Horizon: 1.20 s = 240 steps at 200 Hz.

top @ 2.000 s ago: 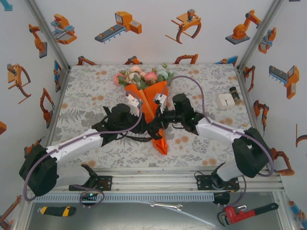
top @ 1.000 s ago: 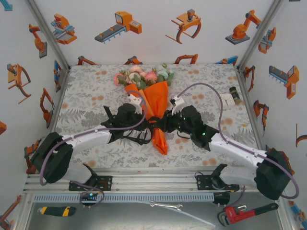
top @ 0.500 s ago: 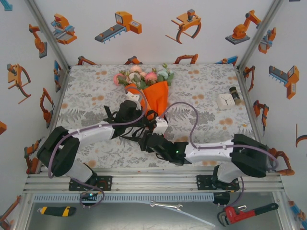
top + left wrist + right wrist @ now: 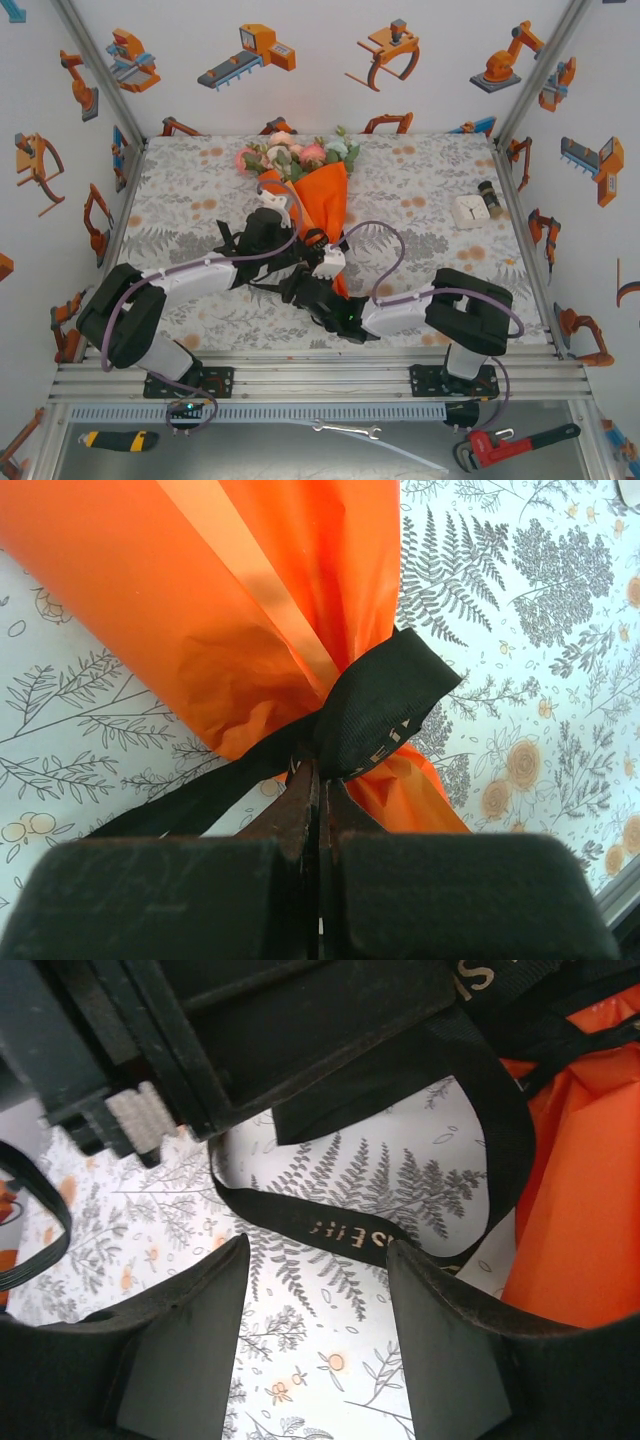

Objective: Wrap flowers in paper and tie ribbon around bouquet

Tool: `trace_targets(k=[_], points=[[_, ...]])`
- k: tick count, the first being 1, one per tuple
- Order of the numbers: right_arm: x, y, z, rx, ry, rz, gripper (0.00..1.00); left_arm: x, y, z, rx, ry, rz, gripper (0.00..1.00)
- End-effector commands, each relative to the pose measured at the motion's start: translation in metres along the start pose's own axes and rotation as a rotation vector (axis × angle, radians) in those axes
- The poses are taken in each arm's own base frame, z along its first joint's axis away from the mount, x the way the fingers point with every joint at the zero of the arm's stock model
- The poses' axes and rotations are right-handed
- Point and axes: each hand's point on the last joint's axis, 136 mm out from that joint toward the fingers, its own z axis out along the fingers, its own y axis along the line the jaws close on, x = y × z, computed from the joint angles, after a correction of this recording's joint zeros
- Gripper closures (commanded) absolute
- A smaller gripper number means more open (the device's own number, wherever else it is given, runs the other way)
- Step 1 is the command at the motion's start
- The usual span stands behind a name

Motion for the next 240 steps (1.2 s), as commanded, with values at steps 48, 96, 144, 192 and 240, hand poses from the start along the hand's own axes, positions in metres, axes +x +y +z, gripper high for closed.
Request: trace_targets(k=[48, 96, 144, 192, 240], points=[[-0.049, 0.042, -0.051, -0.164, -0.026, -0.185, 0.48, -0.023, -0.014, -0.010, 0.062, -0.039, 0.081, 0.92], [-0.119, 0.004, -0.070, -0.106, -0.034, -0.560, 0.31, -0.021, -0.019, -0.013, 0.103, -0.052, 0.074, 1.00], [-0.132, -0.017, -0.036, -0.293, 0.176, -0.703, 0.35, -0.022, -0.021, -0.013, 0.116, -0.055, 0.074, 1.00], [-0.137, -0.005, 0.005, -0.392, 0.157, -0.726, 0.43, -0.023, -0.023, -0.011, 0.116, -0.048, 0.074, 1.00], [-0.143, -0.004, 0.031, -0.398, 0.116, -0.716, 0.79, -0.024, -0.019, -0.015, 0.089, -0.048, 0.080, 1.00]])
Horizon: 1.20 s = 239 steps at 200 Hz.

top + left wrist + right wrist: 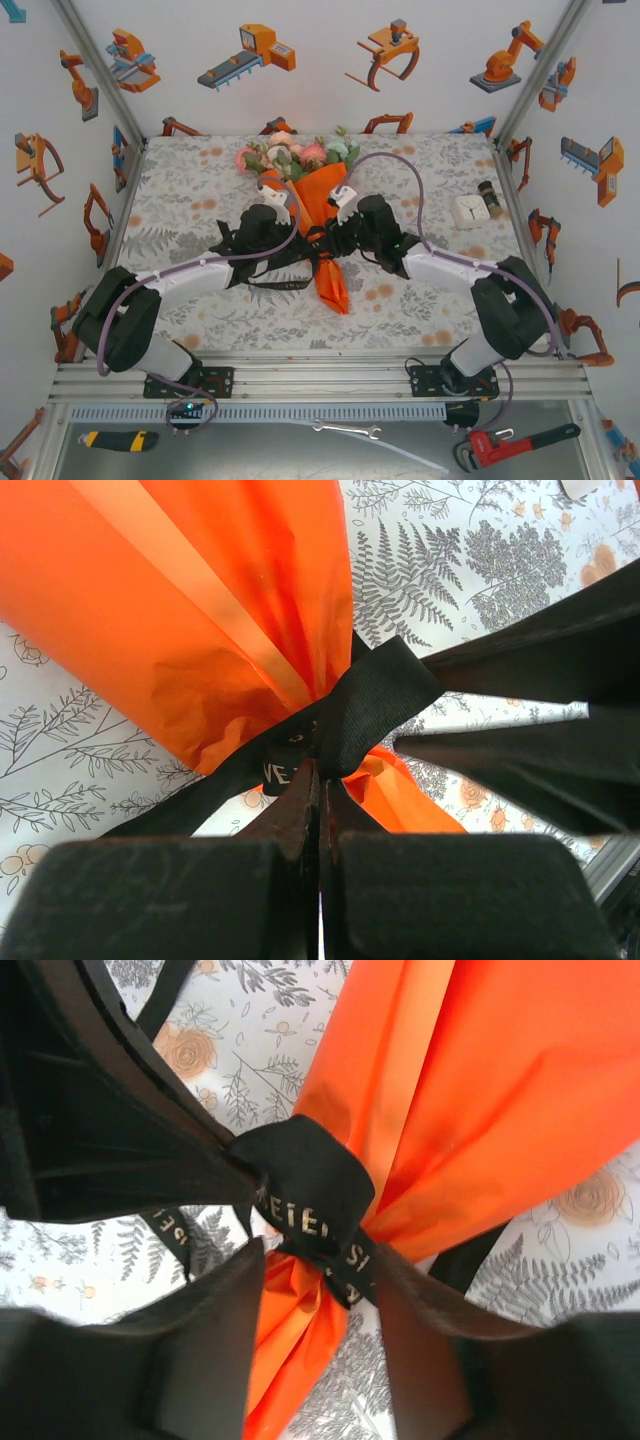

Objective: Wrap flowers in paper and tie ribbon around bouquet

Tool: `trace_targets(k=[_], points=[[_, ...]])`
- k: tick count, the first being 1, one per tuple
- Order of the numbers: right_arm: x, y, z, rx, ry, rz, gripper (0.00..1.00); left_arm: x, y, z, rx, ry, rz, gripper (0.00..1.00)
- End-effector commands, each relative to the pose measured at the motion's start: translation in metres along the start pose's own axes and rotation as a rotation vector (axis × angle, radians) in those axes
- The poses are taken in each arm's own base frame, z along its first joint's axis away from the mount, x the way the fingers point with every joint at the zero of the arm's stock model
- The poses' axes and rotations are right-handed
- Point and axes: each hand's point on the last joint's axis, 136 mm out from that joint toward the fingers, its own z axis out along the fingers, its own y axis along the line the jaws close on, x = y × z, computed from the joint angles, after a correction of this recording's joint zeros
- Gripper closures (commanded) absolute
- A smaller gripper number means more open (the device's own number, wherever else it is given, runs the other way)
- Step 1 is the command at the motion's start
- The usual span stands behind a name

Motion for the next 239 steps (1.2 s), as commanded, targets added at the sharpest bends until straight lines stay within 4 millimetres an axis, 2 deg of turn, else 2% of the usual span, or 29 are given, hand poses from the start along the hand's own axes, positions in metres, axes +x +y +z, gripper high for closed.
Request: trace_targets(k=[1, 16, 27, 51, 64, 83, 105, 114, 136, 168, 197, 221, 239], points=[[-0.037, 0.001, 0.001, -0.024, -0.112, -0.049, 0.80, -0.013, -0.004, -0.007, 0.001, -0.030, 0.025, 0.99], [-0.043, 0.000, -0.003, -0.015, -0.128, -0.052, 0.93, -0.015, -0.002, -0.012, -0.014, -0.035, 0.032, 0.86], [-0.047, 0.000, -0.006, -0.006, -0.138, -0.052, 0.99, -0.018, 0.001, -0.018, -0.036, -0.045, 0.037, 0.73], [-0.047, 0.000, -0.010, -0.001, -0.124, -0.051, 1.00, -0.027, 0.008, -0.044, -0.104, -0.080, 0.069, 0.57], [-0.046, 0.000, -0.012, -0.003, -0.123, -0.046, 1.00, -0.028, 0.020, -0.062, -0.184, -0.091, 0.111, 0.52], [-0.046, 0.002, -0.013, -0.012, -0.129, -0.040, 1.00, -0.017, 0.057, -0.088, -0.394, -0.052, 0.196, 0.50], [-0.045, 0.003, -0.011, -0.018, -0.125, -0.035, 1.00, 0.008, 0.093, -0.098, -0.545, 0.083, 0.261, 0.51], [-0.045, 0.003, -0.010, -0.022, -0.124, -0.034, 1.00, 0.017, 0.098, -0.095, -0.538, 0.135, 0.264, 0.51], [-0.046, 0.004, -0.008, -0.034, -0.124, -0.034, 1.00, 0.032, 0.094, -0.077, -0.434, 0.207, 0.245, 0.48], [-0.048, 0.004, -0.008, -0.046, -0.127, -0.033, 1.00, 0.038, 0.088, -0.051, -0.283, 0.248, 0.184, 0.39], [-0.048, 0.004, -0.010, -0.046, -0.129, -0.031, 1.00, 0.045, 0.092, -0.033, -0.234, 0.289, 0.166, 0.38], [-0.046, 0.004, -0.009, -0.050, -0.124, -0.025, 1.00, 0.047, 0.099, -0.019, -0.226, 0.300, 0.137, 0.43], [-0.046, 0.004, -0.008, -0.054, -0.122, -0.018, 1.00, 0.043, 0.099, -0.011, -0.215, 0.270, 0.121, 0.56]])
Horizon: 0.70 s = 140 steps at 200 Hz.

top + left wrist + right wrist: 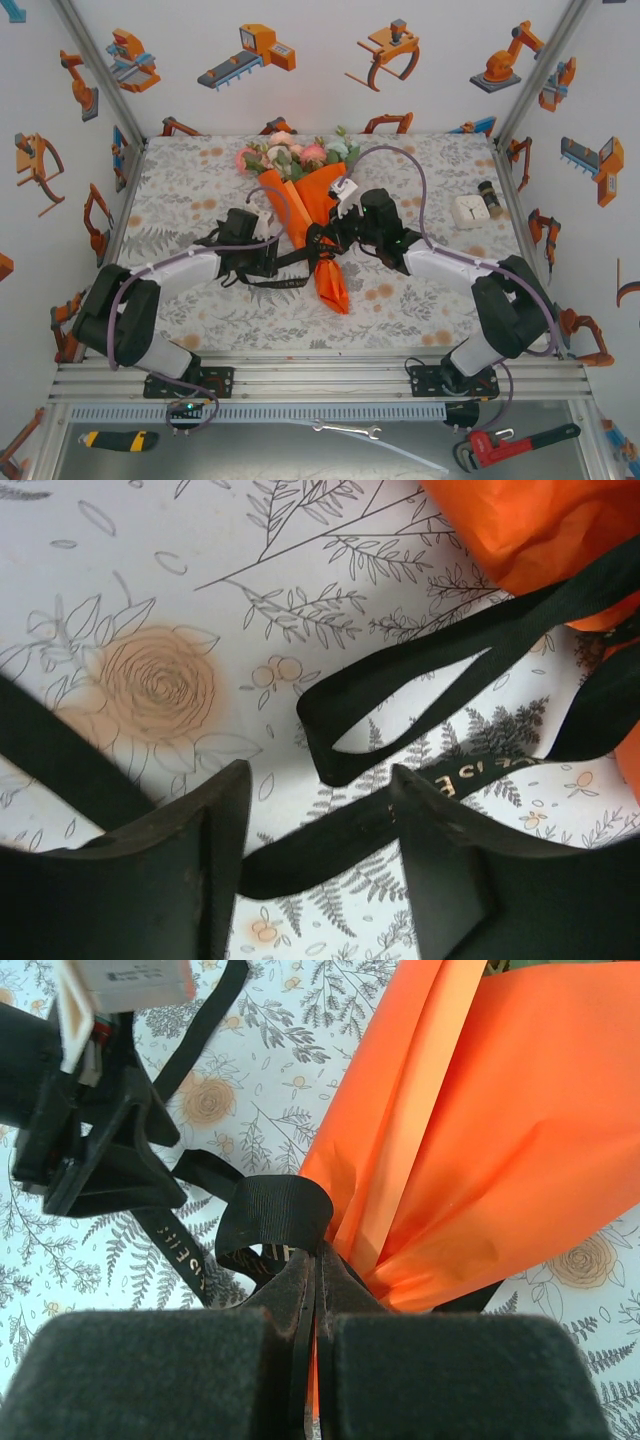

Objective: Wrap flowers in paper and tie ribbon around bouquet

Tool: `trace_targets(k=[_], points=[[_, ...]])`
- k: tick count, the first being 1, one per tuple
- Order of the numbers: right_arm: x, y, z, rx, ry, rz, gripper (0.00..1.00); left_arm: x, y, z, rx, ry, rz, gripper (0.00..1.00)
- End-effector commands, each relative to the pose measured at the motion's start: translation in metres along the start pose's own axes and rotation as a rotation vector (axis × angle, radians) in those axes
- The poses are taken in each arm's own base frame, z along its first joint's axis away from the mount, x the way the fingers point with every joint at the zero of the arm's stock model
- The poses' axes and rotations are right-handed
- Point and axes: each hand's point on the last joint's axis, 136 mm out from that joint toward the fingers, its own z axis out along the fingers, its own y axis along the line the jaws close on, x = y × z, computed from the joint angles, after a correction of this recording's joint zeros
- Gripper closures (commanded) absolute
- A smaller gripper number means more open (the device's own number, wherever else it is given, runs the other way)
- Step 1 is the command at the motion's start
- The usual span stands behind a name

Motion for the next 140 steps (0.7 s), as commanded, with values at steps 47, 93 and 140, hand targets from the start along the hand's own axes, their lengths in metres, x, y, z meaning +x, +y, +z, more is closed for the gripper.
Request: trace_targets(k=[47, 93, 140], points=[[-0.022, -0.003, 0.000, 0.006, -0.049, 0.034, 1.00, -0.042, -0.019, -0.021, 0.107, -0.130, -0.084, 1.00], [-0.015, -0.010, 0.007, 0.033, -0.037, 0.081, 1.00, -0.074, -0.075, -0.081, 0.445, -0.192, -0.510, 1.00], [-0.006, -0.018, 0.015, 0.062, 0.004, 0.120, 1.00, -0.096, -0.159, -0.106, 0.599, -0.217, -0.634, 1.00]])
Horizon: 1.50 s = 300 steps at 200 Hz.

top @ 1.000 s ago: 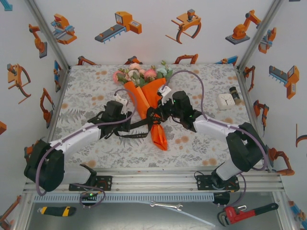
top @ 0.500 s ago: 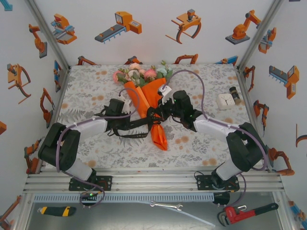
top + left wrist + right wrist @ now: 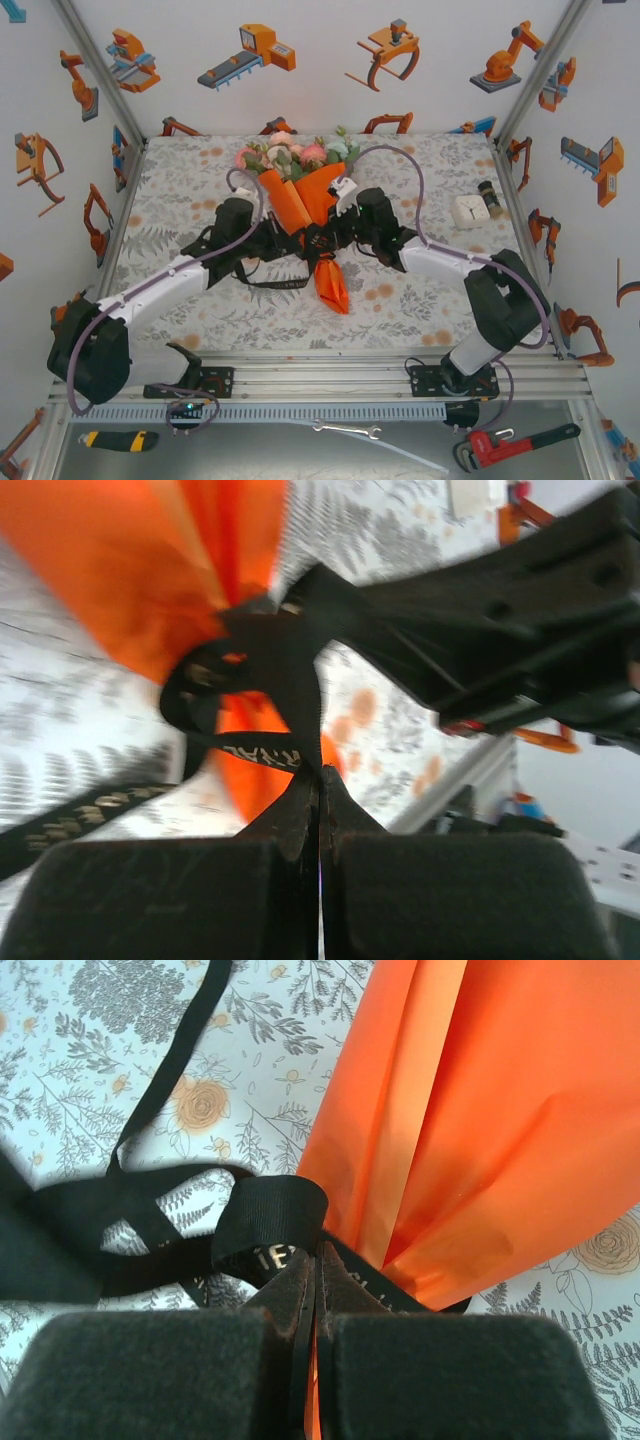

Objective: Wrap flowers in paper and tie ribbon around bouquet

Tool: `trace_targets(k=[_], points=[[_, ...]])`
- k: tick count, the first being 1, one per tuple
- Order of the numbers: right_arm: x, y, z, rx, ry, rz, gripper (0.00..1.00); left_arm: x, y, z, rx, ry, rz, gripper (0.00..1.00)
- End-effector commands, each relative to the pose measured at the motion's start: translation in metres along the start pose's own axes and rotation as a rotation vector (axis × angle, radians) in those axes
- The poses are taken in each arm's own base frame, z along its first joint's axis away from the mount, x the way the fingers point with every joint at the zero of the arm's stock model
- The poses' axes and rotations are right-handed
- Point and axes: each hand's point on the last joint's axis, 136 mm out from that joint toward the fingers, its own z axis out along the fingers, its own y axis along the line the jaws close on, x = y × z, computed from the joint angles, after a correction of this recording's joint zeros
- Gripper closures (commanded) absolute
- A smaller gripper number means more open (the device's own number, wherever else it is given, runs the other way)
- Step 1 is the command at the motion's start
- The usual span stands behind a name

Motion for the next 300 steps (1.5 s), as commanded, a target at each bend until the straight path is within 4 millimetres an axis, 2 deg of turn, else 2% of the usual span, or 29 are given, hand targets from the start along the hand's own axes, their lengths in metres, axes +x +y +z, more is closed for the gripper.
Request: trace_targets(k=[1, 31, 53, 68, 91, 119, 149, 192, 253, 282, 300], points=[[-0.016, -0.006, 0.001, 0.029, -0.030, 0.019, 1.00, -0.002, -0.057, 0.006, 0.122, -0.037, -0.162, 1.00], [-0.015, -0.007, 0.001, 0.036, -0.022, 0.020, 1.00, 0.012, -0.088, 0.025, 0.202, -0.102, -0.271, 1.00], [-0.013, -0.009, 0.001, 0.042, -0.020, 0.024, 1.00, 0.027, -0.095, 0.047, 0.179, -0.094, -0.257, 1.00], [-0.013, -0.009, 0.000, 0.042, -0.018, 0.025, 1.00, 0.039, -0.091, 0.064, 0.154, -0.083, -0.240, 1.00], [-0.012, -0.009, -0.001, 0.039, -0.014, 0.029, 1.00, 0.054, -0.074, 0.081, 0.102, -0.081, -0.213, 0.91], [-0.014, -0.008, -0.004, 0.036, -0.016, 0.029, 1.00, 0.068, -0.045, 0.090, -0.033, -0.089, -0.113, 0.83], [-0.015, -0.008, -0.005, 0.035, -0.017, 0.027, 1.00, 0.071, -0.030, 0.092, -0.106, -0.091, -0.032, 0.72], [-0.016, -0.009, -0.006, 0.040, -0.015, 0.024, 1.00, 0.063, -0.036, 0.074, -0.146, -0.115, 0.069, 0.59], [-0.018, -0.010, -0.008, 0.040, -0.013, 0.024, 1.00, 0.049, -0.065, 0.041, -0.117, -0.168, 0.202, 0.51], [-0.018, -0.008, -0.009, 0.031, -0.009, 0.016, 1.00, 0.031, -0.068, 0.006, -0.133, -0.245, 0.263, 0.51], [-0.018, -0.004, -0.010, 0.011, -0.006, 0.000, 1.00, 0.008, -0.052, -0.026, -0.219, -0.313, 0.302, 0.51]])
